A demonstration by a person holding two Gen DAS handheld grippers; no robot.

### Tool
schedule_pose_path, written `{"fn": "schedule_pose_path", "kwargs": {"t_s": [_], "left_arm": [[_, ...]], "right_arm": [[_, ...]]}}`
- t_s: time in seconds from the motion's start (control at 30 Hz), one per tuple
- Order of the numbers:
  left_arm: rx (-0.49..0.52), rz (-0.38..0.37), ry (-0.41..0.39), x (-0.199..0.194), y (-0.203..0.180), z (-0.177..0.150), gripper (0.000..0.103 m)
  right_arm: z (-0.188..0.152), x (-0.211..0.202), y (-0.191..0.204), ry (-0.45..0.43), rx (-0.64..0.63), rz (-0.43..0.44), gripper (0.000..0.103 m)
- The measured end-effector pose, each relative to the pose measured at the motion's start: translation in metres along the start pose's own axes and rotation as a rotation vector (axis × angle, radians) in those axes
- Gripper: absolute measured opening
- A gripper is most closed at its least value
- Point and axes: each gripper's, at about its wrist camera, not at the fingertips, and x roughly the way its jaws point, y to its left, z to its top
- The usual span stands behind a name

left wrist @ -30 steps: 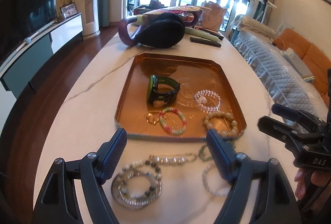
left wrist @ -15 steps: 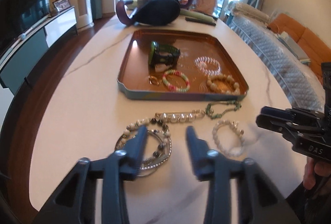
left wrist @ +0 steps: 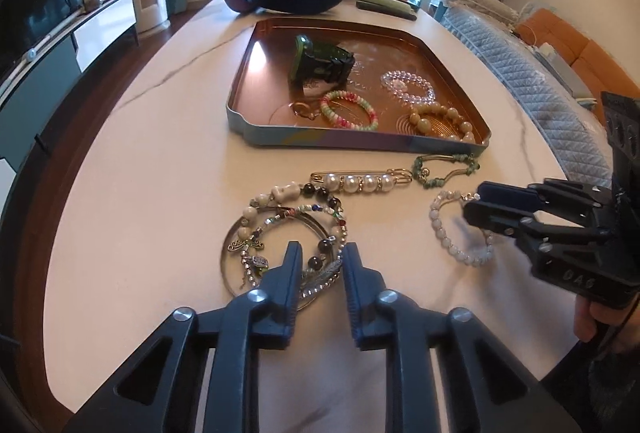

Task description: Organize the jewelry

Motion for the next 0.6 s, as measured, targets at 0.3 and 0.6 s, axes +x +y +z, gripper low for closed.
{"fn": "schedule_pose_path", "kwargs": {"t_s": [0.3, 0.6], "left_arm": [[0.019, -0.019, -0.042, -0.010, -0.005, 0.004, 0.006], [-0.020, -0.002, -0.030, -0.017, 0.012, 0.002, 0.008]], "right_arm": [[0.003, 0.001, -0.003, -0.013, 0.004, -0.039, 0.011], [0.001, -0.018, -0.019, -0.046, -0.001, -0.145, 0.011]]}}
